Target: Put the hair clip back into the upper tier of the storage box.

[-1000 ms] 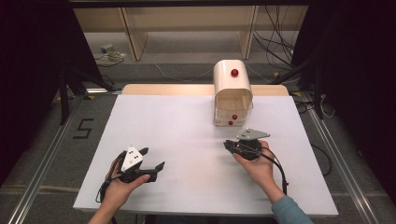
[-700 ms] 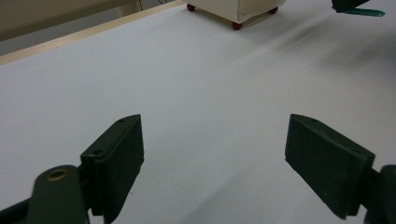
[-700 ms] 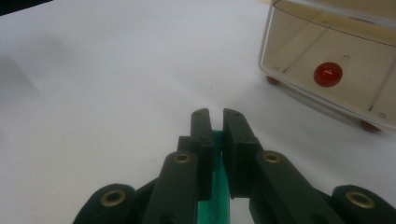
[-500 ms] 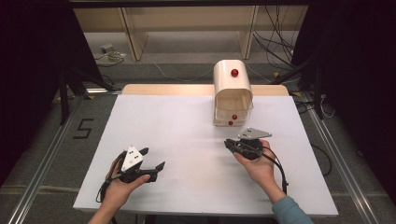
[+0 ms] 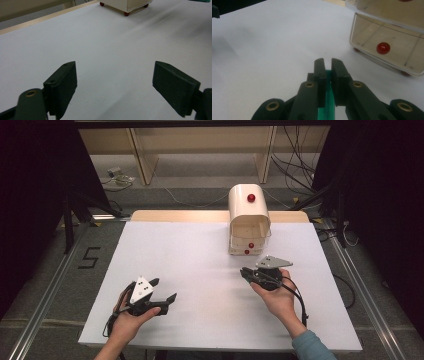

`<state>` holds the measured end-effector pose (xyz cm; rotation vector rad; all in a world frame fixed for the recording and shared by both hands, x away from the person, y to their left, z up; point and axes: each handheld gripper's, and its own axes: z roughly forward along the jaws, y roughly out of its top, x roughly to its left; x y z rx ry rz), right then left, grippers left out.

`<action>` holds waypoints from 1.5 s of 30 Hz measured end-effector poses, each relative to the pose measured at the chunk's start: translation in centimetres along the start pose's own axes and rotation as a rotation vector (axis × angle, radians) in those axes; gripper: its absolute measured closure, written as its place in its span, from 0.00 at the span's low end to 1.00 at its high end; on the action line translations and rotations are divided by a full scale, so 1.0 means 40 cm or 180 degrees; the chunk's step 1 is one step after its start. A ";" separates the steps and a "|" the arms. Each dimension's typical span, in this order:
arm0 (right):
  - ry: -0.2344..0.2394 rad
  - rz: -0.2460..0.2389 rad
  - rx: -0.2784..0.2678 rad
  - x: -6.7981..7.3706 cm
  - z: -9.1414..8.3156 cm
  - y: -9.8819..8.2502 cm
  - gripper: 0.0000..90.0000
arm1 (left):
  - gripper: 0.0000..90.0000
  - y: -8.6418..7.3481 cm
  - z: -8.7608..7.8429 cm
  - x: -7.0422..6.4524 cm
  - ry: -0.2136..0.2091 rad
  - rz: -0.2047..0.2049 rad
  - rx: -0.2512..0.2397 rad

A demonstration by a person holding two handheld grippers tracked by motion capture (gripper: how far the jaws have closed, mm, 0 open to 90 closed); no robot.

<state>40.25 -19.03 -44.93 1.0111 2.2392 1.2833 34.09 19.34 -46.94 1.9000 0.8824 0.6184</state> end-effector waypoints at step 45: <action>-0.0065 0.0023 -0.0201 -0.007 -0.040 0.033 0.93 | 0.22 0.000 0.000 0.000 -0.0003 -0.0008 -0.0008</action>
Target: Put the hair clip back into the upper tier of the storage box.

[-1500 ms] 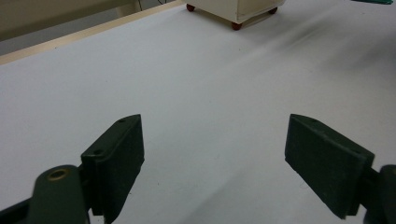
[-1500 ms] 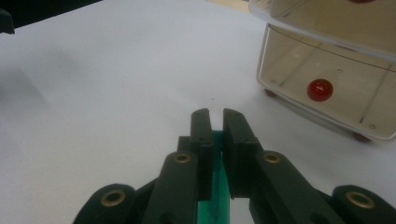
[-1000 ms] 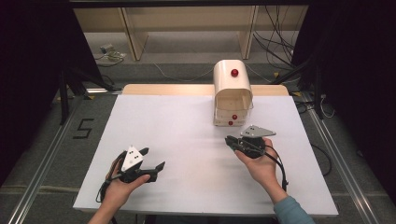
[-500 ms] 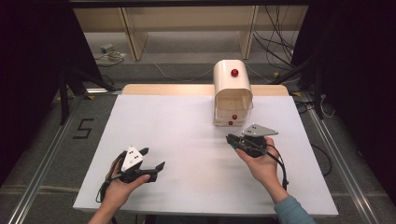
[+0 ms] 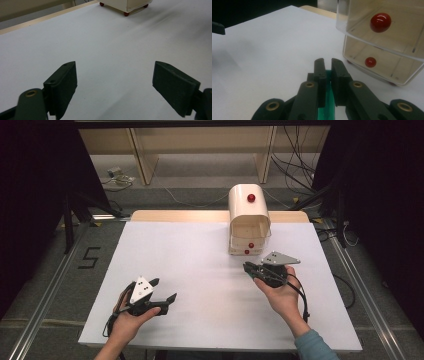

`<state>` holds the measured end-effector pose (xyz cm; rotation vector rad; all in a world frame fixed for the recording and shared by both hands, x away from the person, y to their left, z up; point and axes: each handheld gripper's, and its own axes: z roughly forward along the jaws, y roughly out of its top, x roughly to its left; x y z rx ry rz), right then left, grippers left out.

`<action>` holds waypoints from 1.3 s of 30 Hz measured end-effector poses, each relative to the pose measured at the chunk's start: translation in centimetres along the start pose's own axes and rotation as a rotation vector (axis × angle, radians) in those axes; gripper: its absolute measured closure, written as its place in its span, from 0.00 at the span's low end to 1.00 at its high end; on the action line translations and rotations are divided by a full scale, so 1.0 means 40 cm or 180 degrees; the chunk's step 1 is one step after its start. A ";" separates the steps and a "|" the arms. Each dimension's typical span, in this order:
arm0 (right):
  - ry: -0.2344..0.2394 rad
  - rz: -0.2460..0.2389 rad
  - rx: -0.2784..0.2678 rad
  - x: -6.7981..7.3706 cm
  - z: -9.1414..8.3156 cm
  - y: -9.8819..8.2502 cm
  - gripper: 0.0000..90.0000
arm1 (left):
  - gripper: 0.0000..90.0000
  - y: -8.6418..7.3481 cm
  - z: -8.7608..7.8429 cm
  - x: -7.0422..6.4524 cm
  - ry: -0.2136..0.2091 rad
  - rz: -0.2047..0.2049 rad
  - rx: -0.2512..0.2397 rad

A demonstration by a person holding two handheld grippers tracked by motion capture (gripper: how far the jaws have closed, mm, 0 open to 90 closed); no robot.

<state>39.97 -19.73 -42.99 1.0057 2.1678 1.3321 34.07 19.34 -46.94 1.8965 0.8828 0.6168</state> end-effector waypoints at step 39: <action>-0.0063 0.0037 -0.0122 -0.012 -0.019 0.017 0.93 | 0.22 0.000 0.000 0.000 0.0010 -0.0016 -0.0001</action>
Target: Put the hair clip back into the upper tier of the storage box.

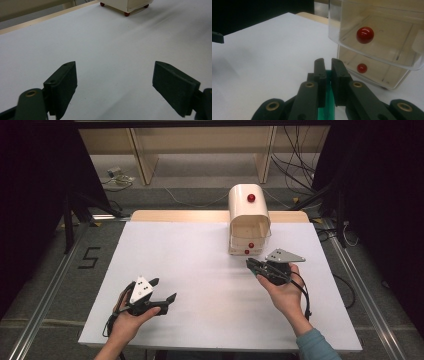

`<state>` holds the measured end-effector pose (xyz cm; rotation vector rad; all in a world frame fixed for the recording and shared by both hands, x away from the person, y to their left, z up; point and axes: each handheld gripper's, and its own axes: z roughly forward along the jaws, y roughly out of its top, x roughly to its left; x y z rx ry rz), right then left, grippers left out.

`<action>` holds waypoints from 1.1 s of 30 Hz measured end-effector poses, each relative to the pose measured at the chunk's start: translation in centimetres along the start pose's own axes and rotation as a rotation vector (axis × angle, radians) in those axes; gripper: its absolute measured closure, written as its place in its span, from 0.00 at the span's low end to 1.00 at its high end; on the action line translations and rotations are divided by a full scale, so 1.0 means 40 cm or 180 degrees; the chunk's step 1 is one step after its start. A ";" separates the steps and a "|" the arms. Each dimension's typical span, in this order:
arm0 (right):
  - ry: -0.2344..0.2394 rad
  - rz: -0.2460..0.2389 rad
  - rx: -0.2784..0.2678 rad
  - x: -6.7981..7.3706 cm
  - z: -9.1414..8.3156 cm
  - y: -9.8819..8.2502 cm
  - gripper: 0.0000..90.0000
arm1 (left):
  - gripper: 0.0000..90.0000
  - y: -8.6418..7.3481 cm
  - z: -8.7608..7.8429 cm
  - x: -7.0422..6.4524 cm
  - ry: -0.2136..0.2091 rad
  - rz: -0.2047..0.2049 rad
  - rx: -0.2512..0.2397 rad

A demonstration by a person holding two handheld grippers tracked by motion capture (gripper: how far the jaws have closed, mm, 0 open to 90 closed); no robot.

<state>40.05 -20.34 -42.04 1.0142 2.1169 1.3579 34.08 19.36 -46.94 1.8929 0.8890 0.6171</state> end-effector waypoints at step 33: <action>-0.0034 0.0023 -0.0076 -0.005 -0.015 0.015 0.93 | 0.22 0.000 0.000 -0.001 -0.0007 -0.0002 0.0000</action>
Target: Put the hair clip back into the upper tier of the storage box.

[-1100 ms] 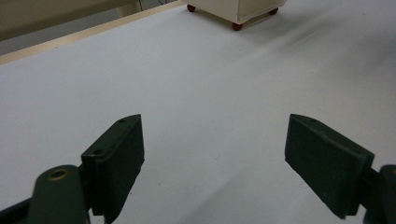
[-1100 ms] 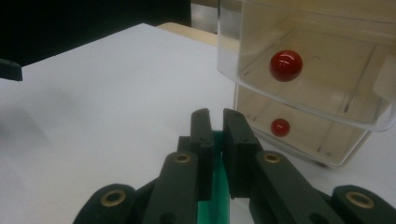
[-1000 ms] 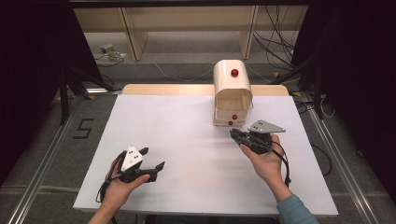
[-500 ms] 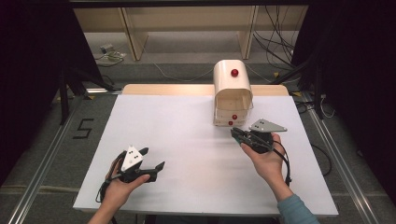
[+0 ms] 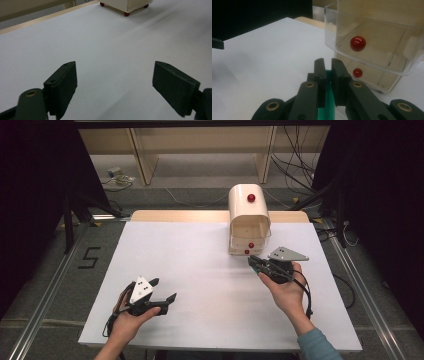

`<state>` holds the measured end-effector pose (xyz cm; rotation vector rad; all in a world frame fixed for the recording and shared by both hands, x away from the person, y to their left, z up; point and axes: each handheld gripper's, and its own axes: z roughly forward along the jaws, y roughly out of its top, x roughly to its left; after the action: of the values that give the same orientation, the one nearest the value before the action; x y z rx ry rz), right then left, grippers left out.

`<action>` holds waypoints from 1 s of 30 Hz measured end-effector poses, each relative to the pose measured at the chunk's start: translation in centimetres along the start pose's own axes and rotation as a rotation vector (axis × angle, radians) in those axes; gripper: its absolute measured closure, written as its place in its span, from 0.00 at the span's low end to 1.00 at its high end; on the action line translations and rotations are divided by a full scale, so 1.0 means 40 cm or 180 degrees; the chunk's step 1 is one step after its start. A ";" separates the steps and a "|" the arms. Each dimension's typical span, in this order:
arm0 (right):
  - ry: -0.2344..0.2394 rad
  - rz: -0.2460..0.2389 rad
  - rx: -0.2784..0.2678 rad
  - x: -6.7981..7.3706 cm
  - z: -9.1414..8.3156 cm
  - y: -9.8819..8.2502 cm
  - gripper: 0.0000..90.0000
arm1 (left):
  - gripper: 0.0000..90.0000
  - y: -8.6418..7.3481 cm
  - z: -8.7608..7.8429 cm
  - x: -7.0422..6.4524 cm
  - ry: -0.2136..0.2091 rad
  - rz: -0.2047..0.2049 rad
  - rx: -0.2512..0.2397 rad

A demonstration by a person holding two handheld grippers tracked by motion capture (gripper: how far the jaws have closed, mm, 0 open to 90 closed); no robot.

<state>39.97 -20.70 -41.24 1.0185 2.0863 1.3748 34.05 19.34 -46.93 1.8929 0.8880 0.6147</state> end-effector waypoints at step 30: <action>-0.0039 0.0022 -0.0059 -0.004 -0.008 0.010 0.93 | 0.22 0.000 0.000 0.000 0.0001 -0.0001 -0.0002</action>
<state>39.97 -20.91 -40.74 1.0248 2.0594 1.3854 34.05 19.34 -46.93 1.8922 0.8880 0.6150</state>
